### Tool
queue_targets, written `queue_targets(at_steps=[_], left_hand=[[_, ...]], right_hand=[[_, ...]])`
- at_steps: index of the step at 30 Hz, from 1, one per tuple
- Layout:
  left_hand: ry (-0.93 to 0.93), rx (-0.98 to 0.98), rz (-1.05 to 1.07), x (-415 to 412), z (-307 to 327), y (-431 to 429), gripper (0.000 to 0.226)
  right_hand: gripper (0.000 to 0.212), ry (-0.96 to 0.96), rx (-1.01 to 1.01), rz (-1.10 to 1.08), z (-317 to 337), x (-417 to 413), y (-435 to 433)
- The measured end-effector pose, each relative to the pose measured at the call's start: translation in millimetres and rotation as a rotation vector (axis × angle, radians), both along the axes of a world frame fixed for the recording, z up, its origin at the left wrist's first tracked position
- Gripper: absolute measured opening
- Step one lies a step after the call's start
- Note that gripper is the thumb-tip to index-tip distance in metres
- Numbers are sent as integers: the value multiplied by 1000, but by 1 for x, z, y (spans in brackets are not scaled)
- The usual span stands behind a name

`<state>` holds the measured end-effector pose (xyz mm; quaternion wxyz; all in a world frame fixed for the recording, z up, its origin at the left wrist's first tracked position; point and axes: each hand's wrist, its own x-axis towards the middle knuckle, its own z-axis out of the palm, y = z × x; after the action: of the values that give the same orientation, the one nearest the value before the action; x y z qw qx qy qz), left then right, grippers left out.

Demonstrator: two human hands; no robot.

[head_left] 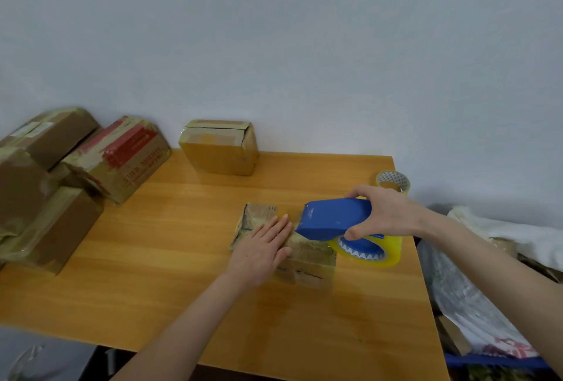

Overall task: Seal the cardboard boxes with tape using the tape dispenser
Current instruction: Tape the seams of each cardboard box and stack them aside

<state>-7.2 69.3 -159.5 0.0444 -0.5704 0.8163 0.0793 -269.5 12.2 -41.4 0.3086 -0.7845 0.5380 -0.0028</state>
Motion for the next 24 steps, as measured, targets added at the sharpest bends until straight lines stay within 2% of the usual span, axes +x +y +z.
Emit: queue_targets(at_steps=[4, 12, 15, 17, 21, 24], left_hand=[[-1, -31, 13, 0, -1, -1, 86], [30, -15, 24, 0, -3, 7, 85], [36, -15, 18, 2, -1, 5, 88], [36, -13, 18, 2, -2, 6, 89], [1, -20, 31, -1, -1, 7, 80], [-40, -32, -14, -17, 3, 6, 69]], right_hand=[[67, 50, -43, 35, 0, 7, 1], [79, 65, 12, 120, -6, -10, 4], [58, 53, 55, 99, -7, -26, 4], [54, 86, 56, 98, -14, -32, 6], [71, 147, 35, 92, -29, -31, 8], [71, 152, 23, 98, -27, -31, 3]])
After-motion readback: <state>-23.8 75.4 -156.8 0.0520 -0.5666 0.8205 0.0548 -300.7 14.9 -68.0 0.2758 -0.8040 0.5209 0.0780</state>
